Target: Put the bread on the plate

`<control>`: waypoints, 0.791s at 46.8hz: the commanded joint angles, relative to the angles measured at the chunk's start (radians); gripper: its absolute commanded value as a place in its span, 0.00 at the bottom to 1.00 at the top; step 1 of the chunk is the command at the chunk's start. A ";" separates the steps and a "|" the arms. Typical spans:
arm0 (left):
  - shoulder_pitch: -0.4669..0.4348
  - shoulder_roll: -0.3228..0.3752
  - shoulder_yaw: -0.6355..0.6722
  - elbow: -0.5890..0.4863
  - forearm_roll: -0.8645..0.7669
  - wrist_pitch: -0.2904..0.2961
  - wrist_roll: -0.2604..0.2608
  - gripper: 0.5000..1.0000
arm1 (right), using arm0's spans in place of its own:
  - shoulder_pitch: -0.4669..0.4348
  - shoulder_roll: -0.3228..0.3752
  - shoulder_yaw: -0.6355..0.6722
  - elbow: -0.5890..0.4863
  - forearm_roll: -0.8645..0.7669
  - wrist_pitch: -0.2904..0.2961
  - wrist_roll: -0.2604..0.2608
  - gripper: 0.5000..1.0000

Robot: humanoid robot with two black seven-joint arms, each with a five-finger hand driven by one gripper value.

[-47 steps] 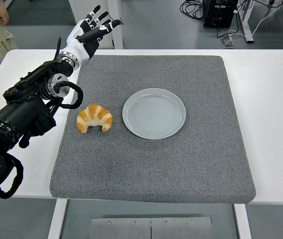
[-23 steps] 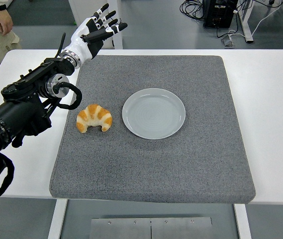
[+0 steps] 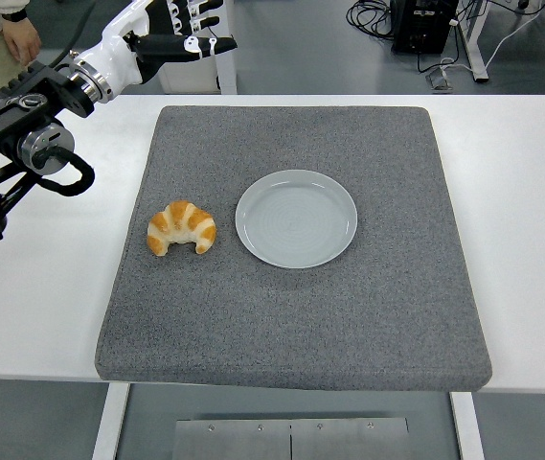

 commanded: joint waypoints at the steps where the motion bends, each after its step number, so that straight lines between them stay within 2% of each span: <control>1: 0.002 0.012 0.000 -0.028 0.113 0.055 0.009 0.95 | 0.000 0.000 0.000 0.000 0.000 0.000 0.000 1.00; 4: 0.005 0.018 0.003 -0.052 0.170 0.090 0.010 0.95 | 0.000 0.000 0.000 0.000 0.000 0.001 0.000 1.00; 20: 0.002 0.150 0.134 -0.316 0.331 0.133 0.013 0.95 | 0.000 0.000 0.000 0.000 0.000 0.001 0.000 1.00; 26: 0.002 0.189 0.186 -0.358 0.477 0.169 0.019 0.95 | 0.000 0.000 0.000 0.000 0.000 0.000 0.000 1.00; 37: 0.010 0.263 0.235 -0.428 0.581 0.169 0.021 0.95 | 0.000 0.000 0.000 0.000 0.000 0.000 0.000 1.00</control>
